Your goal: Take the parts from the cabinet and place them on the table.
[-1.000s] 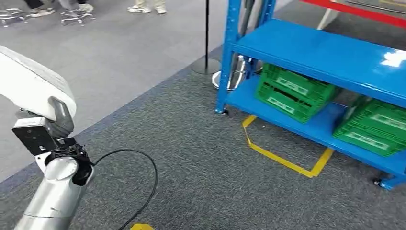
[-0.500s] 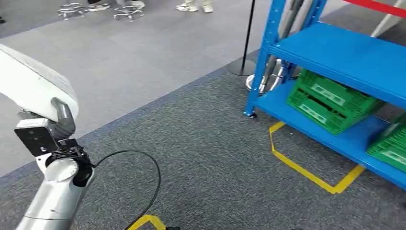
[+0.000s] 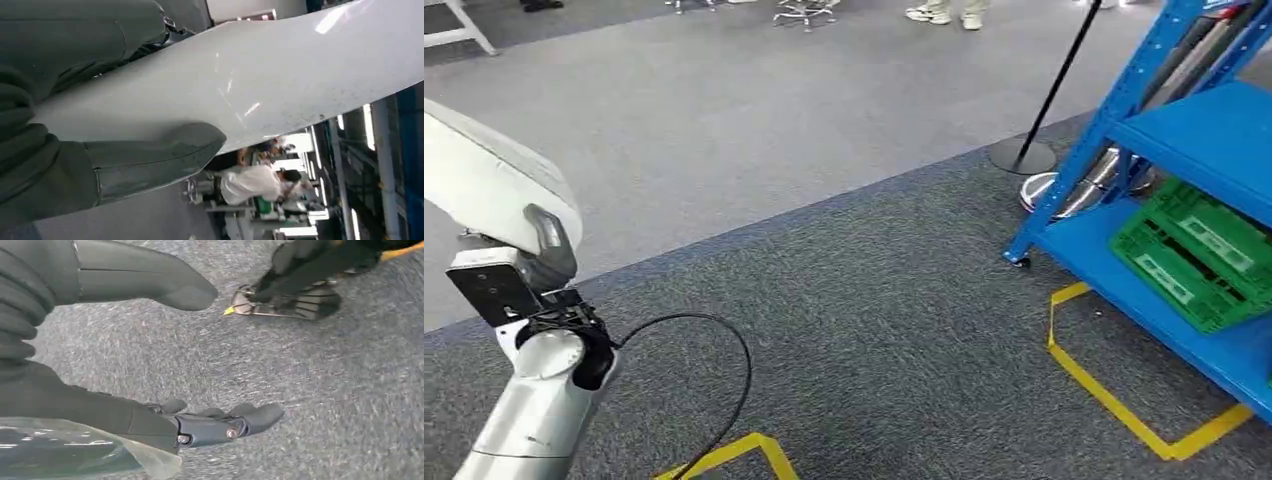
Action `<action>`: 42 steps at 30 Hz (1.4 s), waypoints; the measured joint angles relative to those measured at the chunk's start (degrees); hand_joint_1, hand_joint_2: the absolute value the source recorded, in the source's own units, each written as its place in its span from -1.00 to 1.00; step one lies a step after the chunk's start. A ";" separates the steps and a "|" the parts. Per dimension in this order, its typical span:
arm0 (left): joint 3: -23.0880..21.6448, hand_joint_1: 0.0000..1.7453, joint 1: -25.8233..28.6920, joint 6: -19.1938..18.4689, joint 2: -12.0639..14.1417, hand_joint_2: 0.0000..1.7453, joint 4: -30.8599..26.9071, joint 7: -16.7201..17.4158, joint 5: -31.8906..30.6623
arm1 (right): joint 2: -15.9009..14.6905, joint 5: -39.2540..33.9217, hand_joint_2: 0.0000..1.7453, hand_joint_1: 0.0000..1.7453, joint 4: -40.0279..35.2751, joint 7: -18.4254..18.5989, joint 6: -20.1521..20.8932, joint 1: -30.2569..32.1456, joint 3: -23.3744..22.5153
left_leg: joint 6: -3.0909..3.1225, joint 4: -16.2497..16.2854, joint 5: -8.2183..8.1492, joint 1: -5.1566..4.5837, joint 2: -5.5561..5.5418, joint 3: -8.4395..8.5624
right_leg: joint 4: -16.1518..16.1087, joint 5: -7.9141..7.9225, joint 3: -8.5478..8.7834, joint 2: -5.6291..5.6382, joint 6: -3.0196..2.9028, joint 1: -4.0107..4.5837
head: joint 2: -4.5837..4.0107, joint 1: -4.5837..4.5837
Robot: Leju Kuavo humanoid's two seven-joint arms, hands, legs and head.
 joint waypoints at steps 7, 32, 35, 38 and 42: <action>0.02 1.00 -0.04 0.00 -0.07 1.00 -0.02 0.00 -0.31 | 0.24 0.13 1.00 -1.00 0.02 -0.02 0.70 -0.04 -0.02 | -2.04 1.10 -0.11 0.71 -5.17 -0.94 | -14.68 6.45 6.76 3.96 -0.77 -0.51 | 0.00 0.02; -0.02 1.00 -1.21 0.20 -0.66 1.00 0.90 0.00 -1.14 | 1.03 0.50 1.00 -1.00 -0.02 0.44 1.05 0.10 -0.07 | -0.22 0.08 -0.60 0.17 -1.19 0.60 | -4.76 3.82 1.52 0.26 -0.39 0.00 | 0.00 -0.24; 0.06 1.00 -1.24 0.37 -0.55 1.00 0.90 -0.02 -1.14 | 1.12 1.14 1.00 -1.00 0.02 0.66 1.09 0.01 -0.04 | -1.38 1.62 -1.33 0.25 -3.50 -0.12 | -15.23 6.67 6.80 5.55 -0.07 -0.94 | 0.00 -0.15; 0.44 1.00 -0.27 0.68 -0.11 1.00 0.87 -0.09 -1.16 | 1.18 1.49 1.00 -1.00 0.00 0.96 1.07 -0.07 -0.04 | -2.19 1.09 -0.73 0.79 -5.36 -0.44 | -14.69 6.63 6.72 3.72 -0.66 -0.31 | 0.00 -0.22; 0.98 1.00 -0.07 0.83 0.28 1.00 0.79 -0.17 -1.18 | 1.42 1.53 1.00 -1.00 -0.02 0.96 1.05 -0.09 -0.04 | -3.22 9.50 -5.47 0.45 1.65 -4.09 | -15.26 6.47 7.51 0.65 -2.08 -0.36 | 0.00 -0.74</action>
